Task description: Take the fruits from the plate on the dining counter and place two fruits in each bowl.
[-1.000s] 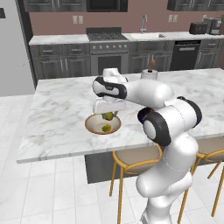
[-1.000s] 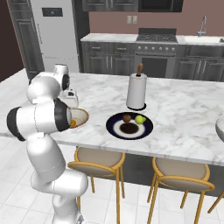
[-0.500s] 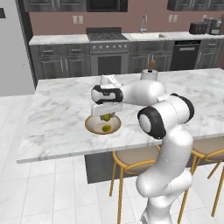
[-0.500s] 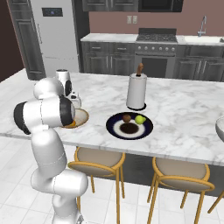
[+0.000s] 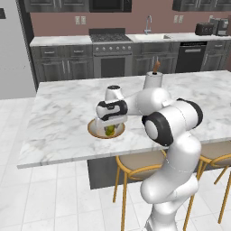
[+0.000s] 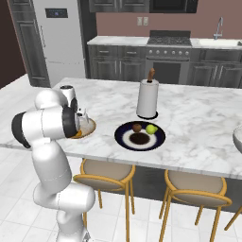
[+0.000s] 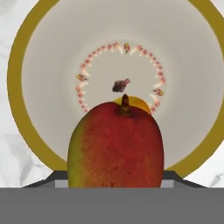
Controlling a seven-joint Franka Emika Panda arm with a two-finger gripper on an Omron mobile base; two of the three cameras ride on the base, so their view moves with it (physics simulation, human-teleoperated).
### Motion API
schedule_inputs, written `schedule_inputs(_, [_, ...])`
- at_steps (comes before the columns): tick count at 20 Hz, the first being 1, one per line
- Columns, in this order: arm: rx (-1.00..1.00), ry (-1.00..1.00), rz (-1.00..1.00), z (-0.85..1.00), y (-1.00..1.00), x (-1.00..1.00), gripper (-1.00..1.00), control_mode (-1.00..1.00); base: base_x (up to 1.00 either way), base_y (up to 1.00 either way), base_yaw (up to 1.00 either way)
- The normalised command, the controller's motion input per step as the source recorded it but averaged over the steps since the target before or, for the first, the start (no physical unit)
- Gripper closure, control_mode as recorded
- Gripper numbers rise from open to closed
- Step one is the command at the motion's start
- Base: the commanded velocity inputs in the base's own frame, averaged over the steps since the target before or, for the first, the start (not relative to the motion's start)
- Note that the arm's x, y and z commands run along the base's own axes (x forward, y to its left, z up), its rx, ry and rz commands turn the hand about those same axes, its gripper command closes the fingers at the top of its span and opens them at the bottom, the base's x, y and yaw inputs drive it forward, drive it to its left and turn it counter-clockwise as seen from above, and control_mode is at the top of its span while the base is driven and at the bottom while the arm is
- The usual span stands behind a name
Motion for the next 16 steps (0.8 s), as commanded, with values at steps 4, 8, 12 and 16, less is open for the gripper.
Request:
schedule_inputs(4, [0.0, 0.0, -0.03, 0.0, 0.0, 0.12, 1.0, -1.0, 0.0, 0.0, 0.0])
schedule_inputs(8, [0.0, 0.0, -0.02, 0.0, 0.0, 0.23, 1.0, -1.0, 0.0, 0.0, 0.0])
schedule_inputs(12, [0.0, 0.0, -0.01, 0.0, 0.0, 0.26, 1.0, -1.0, 0.0, 0.0, 0.0])
schedule_inputs(16, [0.0, 0.03, 0.0, 0.0, 0.0, 0.05, -1.0, -1.0, 0.0, 0.0, 0.0])
